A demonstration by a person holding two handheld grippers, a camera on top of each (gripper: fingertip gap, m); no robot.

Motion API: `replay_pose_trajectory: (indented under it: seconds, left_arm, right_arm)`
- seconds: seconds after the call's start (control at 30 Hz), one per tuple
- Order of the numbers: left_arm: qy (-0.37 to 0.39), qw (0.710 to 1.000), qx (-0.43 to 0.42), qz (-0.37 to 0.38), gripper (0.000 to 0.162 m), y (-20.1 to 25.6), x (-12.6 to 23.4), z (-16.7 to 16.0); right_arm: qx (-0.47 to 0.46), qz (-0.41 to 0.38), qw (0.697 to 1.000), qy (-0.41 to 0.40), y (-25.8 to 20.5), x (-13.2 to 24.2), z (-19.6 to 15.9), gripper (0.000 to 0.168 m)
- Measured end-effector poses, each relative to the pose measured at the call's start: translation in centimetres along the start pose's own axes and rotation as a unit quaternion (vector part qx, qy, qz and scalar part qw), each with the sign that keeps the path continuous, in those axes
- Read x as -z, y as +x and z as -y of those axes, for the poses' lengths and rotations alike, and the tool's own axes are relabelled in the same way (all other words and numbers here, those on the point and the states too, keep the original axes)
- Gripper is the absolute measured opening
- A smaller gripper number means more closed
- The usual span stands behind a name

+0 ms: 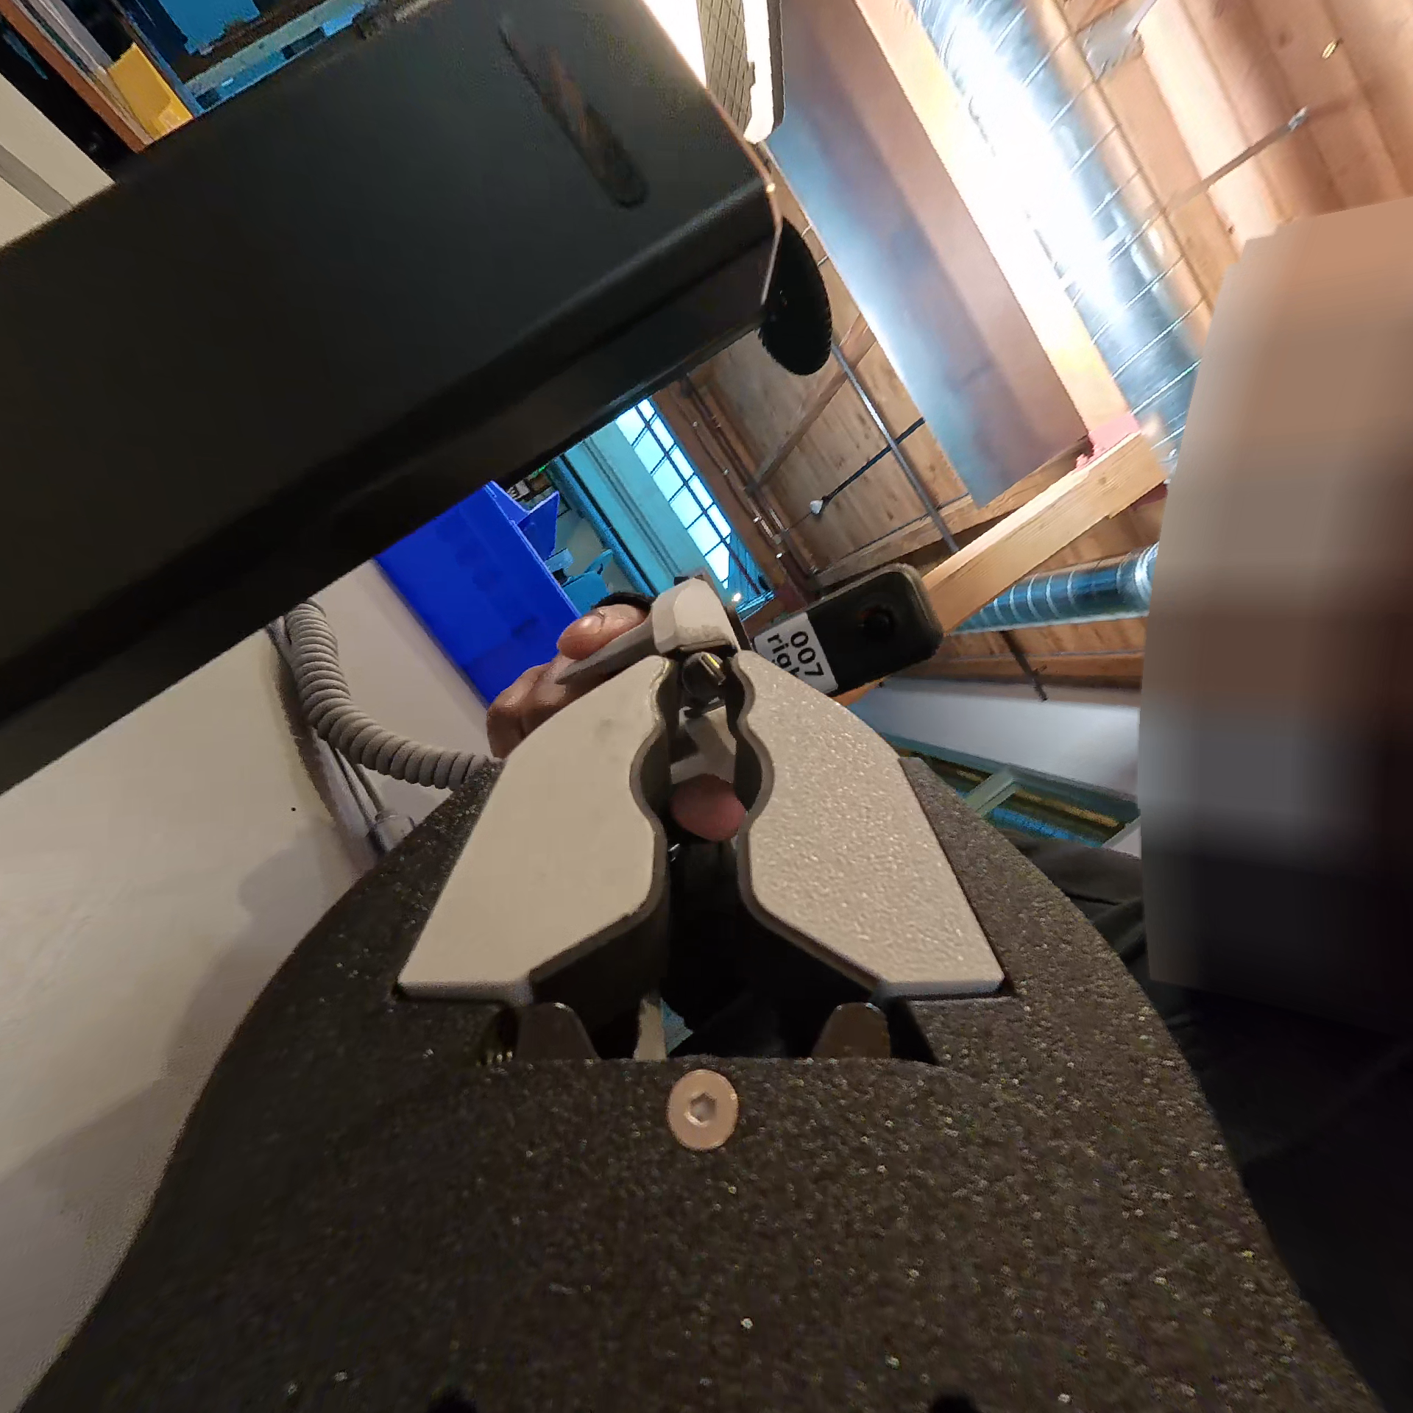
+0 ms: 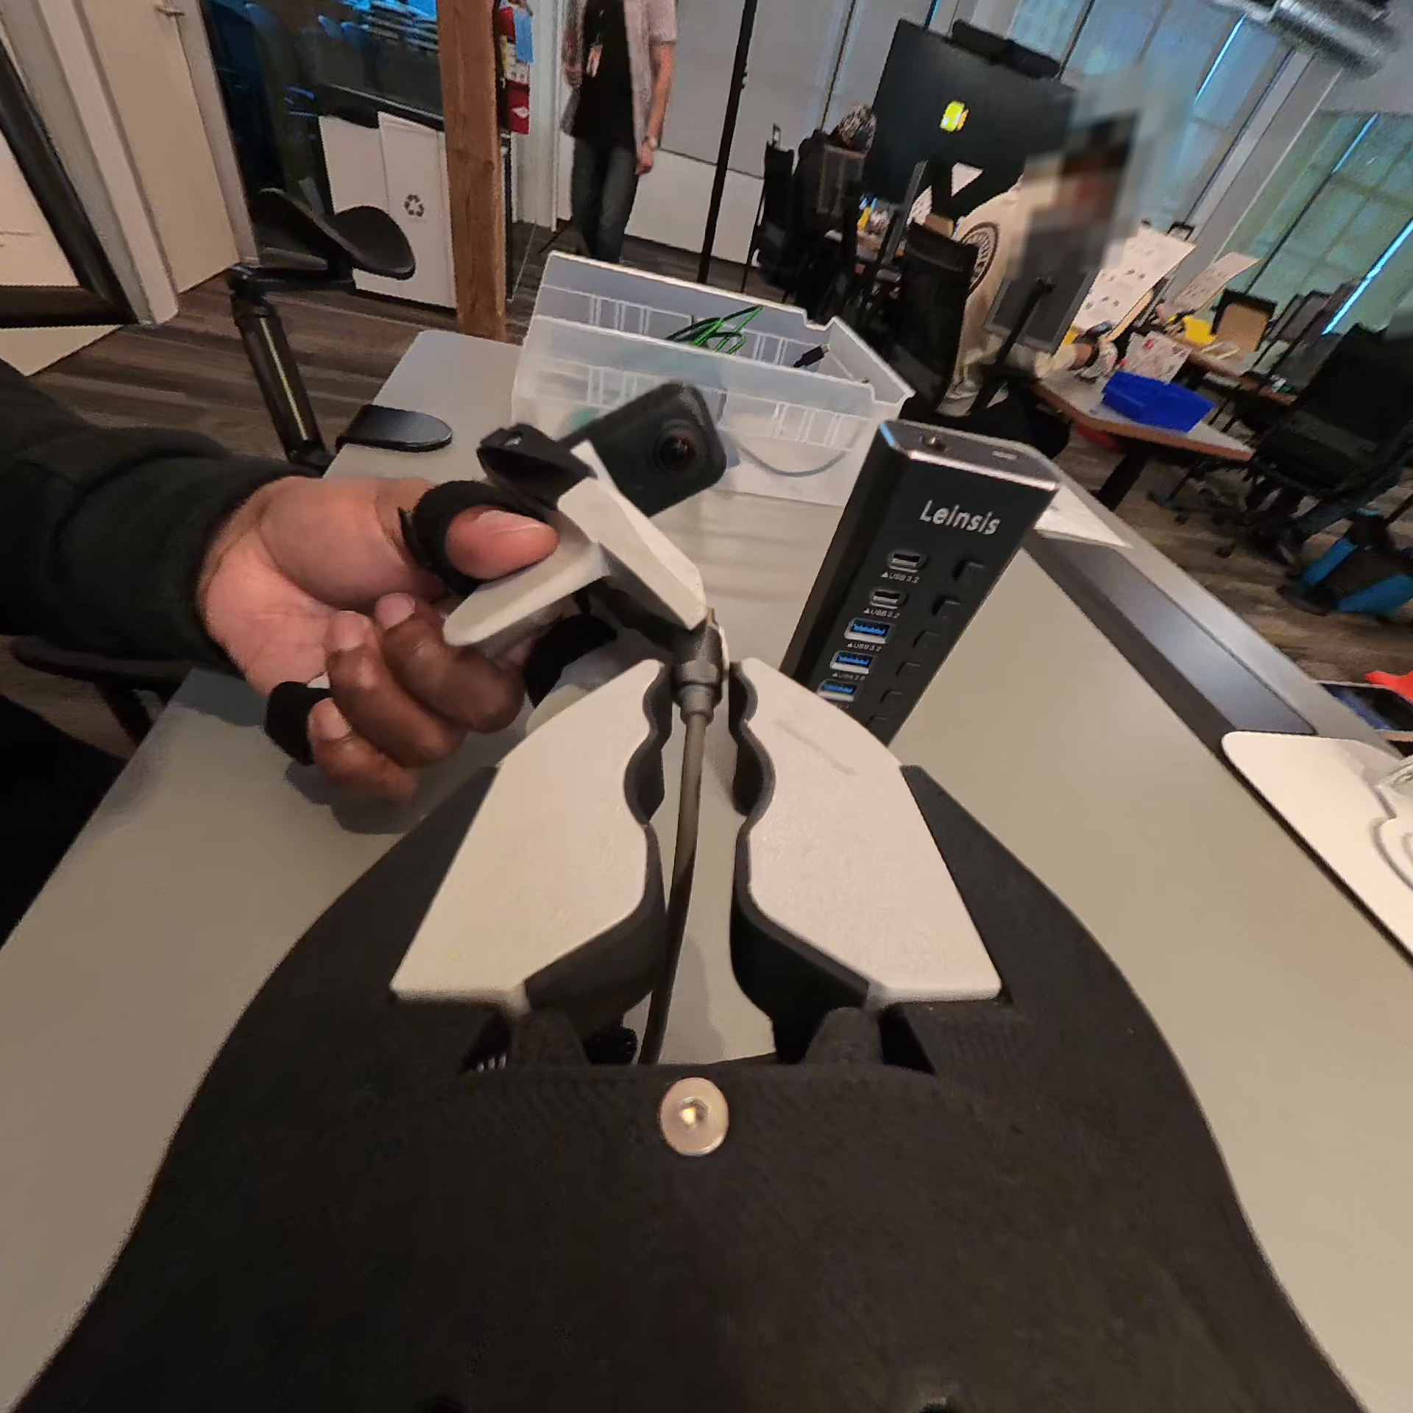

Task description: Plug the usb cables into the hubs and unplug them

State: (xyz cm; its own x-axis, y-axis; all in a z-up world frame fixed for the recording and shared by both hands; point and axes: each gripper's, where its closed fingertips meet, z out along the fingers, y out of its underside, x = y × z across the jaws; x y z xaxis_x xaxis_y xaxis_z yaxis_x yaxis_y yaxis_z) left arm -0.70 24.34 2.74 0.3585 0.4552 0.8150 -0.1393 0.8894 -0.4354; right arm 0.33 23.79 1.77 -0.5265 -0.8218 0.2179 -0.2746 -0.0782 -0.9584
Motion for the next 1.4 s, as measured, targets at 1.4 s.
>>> replay_pose_trajectory:
  seconds: [1.4]
  left_arm:
    - [0.138,0.983,0.095,-0.08,0.011,-0.3,-0.49,0.22]
  right_arm:
    - [-0.013,-0.045,0.997,0.064,0.53,0.3,0.31,0.011]
